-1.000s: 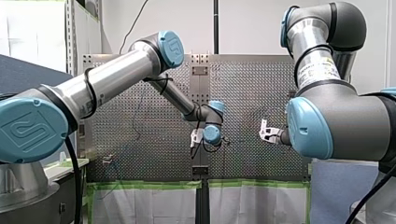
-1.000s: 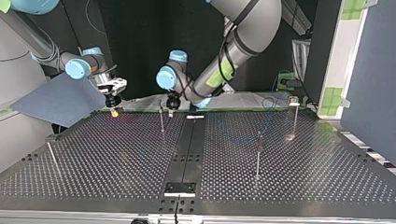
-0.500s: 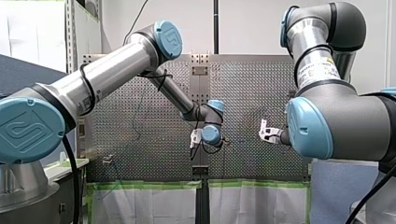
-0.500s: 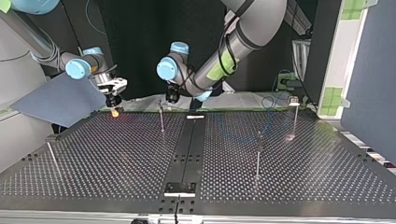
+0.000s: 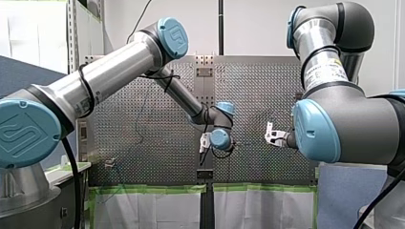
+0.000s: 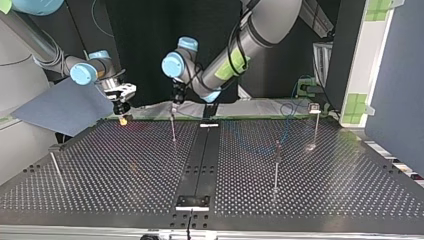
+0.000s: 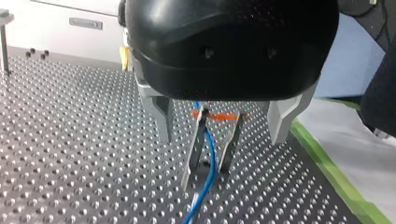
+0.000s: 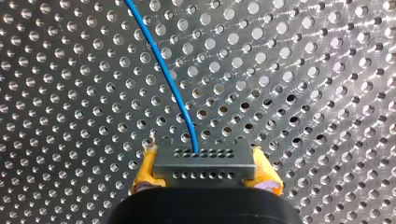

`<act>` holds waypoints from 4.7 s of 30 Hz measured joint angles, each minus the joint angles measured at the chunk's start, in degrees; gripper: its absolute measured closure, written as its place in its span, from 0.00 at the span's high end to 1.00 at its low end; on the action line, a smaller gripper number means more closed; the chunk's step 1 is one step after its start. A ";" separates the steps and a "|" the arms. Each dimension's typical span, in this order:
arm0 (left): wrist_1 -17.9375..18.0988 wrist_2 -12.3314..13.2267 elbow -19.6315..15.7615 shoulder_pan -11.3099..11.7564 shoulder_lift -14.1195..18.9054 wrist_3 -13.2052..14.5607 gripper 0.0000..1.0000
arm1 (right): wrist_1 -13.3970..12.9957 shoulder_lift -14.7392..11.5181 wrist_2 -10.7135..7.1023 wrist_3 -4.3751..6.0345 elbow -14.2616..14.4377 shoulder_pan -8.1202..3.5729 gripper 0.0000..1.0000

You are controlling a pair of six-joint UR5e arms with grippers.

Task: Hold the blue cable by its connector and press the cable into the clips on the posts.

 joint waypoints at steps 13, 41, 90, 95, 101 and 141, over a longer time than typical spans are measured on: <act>0.13 -0.75 0.00 -1.14 -0.01 -1.54 1.00 | 0.00 0.00 -0.01 0.10 -0.02 -0.01 0.00; 2.48 -3.38 -2.98 -3.60 3.56 -2.17 1.00 | 0.53 0.01 -0.36 -0.02 -0.02 -0.25 0.00; 15.38 -9.38 -29.88 1.54 30.48 -7.48 1.00 | 0.70 0.01 -0.49 0.14 -0.01 0.17 0.00; 14.81 -10.46 -32.67 1.19 33.27 -7.76 1.00 | 0.70 0.01 -0.97 0.15 -0.01 0.16 0.00; 14.07 -11.25 -35.83 0.60 36.42 -8.85 1.00 | 0.76 0.00 -1.06 0.08 -0.03 0.16 0.00; 19.51 -13.67 -58.27 1.25 50.72 -9.32 1.00 | 6.53 -9.08 8.24 -8.30 -1.42 0.99 0.00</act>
